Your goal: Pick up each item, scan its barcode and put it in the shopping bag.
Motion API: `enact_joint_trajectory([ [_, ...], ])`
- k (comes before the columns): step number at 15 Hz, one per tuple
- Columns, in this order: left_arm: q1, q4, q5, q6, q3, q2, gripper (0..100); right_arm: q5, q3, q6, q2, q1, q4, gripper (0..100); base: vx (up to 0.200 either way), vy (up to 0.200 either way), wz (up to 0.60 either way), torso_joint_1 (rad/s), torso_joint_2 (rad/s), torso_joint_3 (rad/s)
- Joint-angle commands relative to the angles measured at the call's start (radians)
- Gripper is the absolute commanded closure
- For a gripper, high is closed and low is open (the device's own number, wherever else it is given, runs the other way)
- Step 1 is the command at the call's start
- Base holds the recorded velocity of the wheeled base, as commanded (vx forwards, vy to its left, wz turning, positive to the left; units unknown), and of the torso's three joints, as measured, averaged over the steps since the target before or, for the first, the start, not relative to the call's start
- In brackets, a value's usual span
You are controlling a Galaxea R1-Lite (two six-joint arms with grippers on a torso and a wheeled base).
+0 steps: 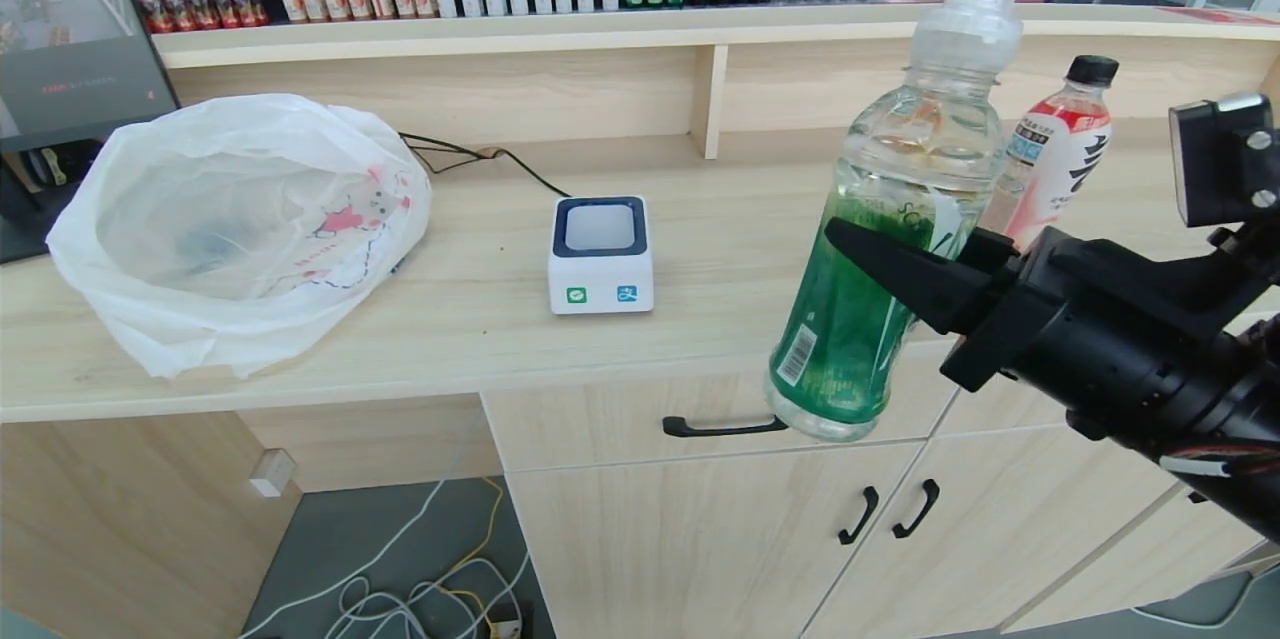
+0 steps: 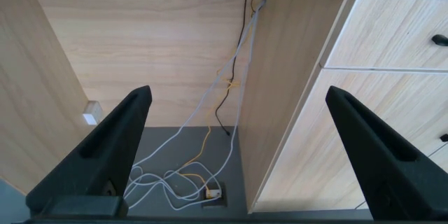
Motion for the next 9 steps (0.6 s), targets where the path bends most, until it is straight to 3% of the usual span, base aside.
enact_joint_trajectory([
  [1,0.001,0.0,0.0,-0.001,0.0,0.0,0,0.048,-0.001,0.037,0.056,-0.026,-0.049,100,0.0,0.0,0.0,0.0,0.0,0.0],
  [5,0.001,0.0,0.0,0.001,0.0,0.0,0,0.186,-0.009,0.157,0.165,-0.069,-0.261,100,0.0,0.0,0.0,0.0,0.0,0.0],
  [9,-0.001,0.0,0.0,-0.001,0.0,0.0,0,0.306,-0.006,0.193,0.202,-0.103,-0.342,100,0.0,0.0,0.0,0.0,0.0,0.0],
])
